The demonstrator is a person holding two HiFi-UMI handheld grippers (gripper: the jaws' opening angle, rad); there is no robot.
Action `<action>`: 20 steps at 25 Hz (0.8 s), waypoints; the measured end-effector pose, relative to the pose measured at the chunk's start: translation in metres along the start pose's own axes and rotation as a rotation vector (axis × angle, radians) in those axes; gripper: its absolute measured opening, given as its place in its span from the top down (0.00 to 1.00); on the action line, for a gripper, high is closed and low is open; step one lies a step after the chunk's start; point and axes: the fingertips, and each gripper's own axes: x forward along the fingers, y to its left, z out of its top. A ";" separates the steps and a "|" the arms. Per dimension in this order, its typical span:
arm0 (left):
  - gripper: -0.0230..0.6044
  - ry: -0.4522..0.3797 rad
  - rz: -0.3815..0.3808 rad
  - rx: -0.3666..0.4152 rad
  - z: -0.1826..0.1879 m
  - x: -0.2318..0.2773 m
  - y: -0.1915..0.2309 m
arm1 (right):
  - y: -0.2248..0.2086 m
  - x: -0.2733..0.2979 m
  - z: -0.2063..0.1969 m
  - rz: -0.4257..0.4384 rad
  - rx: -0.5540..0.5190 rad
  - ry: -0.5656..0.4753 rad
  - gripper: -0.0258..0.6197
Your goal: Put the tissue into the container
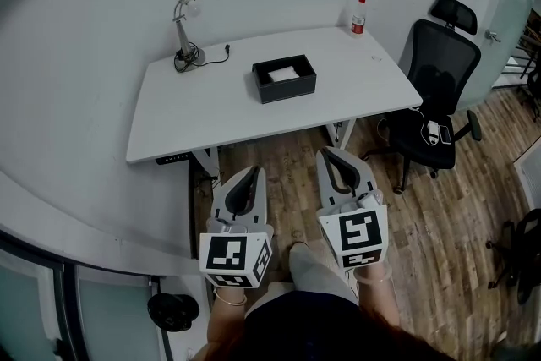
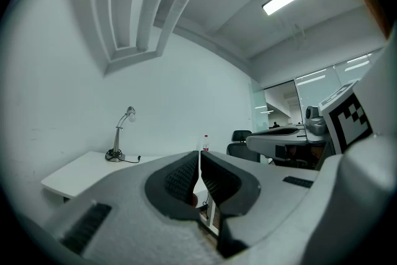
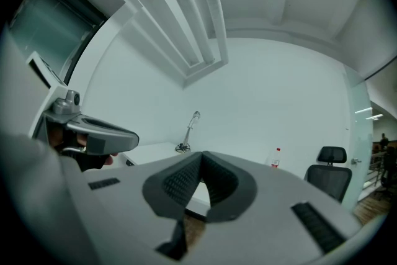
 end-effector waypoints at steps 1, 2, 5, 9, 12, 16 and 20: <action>0.92 0.000 -0.001 0.000 0.000 -0.001 -0.001 | 0.001 -0.002 0.000 0.000 -0.001 0.001 0.93; 0.92 0.000 -0.002 0.001 -0.001 -0.003 -0.003 | 0.001 -0.003 -0.001 0.001 -0.001 0.002 0.93; 0.92 -0.002 -0.003 0.003 0.000 -0.006 -0.005 | 0.003 -0.008 -0.001 0.002 -0.004 0.005 0.93; 0.92 -0.004 0.000 0.009 0.002 -0.012 -0.008 | 0.005 -0.014 -0.001 0.007 0.004 0.002 0.93; 0.92 -0.003 0.001 0.014 0.002 -0.016 -0.010 | 0.007 -0.019 0.000 0.014 0.020 -0.007 0.93; 0.92 0.000 -0.001 0.017 0.000 -0.022 -0.014 | 0.008 -0.027 0.000 0.008 0.043 -0.016 0.93; 0.92 0.001 -0.003 0.015 -0.003 -0.026 -0.017 | 0.007 -0.033 -0.002 -0.017 0.050 -0.016 0.93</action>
